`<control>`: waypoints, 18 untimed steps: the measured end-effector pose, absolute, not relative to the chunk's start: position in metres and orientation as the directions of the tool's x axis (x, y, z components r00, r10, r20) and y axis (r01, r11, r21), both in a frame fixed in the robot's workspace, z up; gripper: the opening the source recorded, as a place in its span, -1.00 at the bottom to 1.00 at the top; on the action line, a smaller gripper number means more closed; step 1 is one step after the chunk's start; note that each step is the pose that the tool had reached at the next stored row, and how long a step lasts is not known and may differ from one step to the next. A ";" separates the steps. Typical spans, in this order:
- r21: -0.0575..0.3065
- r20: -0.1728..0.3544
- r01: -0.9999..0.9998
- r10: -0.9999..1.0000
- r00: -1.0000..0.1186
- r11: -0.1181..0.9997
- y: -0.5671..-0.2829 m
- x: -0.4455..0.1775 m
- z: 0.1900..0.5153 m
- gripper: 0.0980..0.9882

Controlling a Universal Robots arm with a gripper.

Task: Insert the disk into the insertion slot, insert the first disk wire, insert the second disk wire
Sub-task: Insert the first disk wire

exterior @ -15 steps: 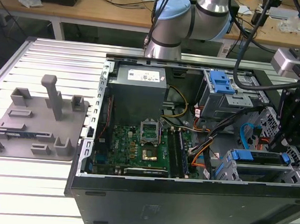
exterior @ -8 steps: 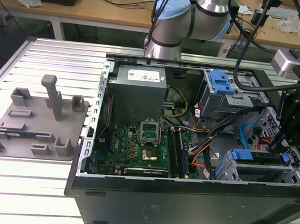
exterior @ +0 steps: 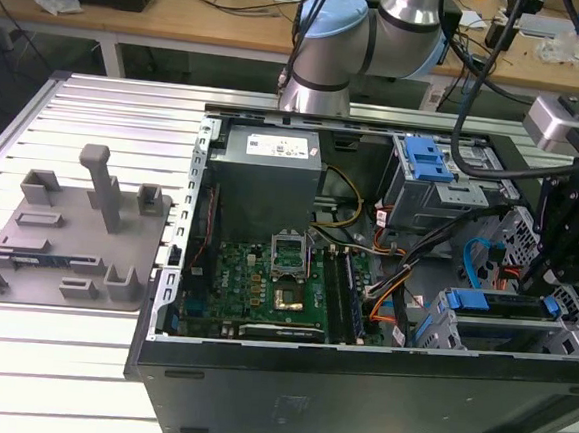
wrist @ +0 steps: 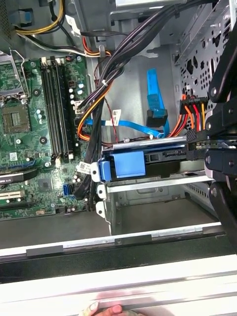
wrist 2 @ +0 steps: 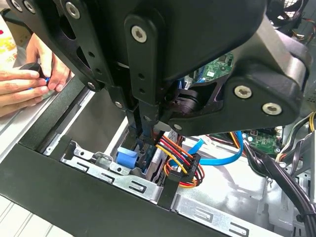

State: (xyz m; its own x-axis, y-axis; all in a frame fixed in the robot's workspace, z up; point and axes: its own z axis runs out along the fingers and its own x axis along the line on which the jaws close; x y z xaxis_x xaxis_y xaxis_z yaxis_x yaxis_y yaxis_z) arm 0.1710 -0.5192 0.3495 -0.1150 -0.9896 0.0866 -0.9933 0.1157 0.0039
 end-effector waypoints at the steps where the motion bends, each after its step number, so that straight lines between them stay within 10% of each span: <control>1: 0.004 0.087 -0.993 -0.990 -0.115 0.116 -0.520 0.171 0.349 -0.85; 18: 0.004 0.087 -0.994 -0.990 -0.111 0.112 -0.520 0.171 0.345 -0.85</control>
State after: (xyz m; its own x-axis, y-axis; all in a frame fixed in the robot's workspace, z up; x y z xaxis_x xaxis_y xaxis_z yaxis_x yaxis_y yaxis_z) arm 0.1710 -0.5199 0.3454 -0.1109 -0.9900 0.0869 -0.9937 0.1116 0.0038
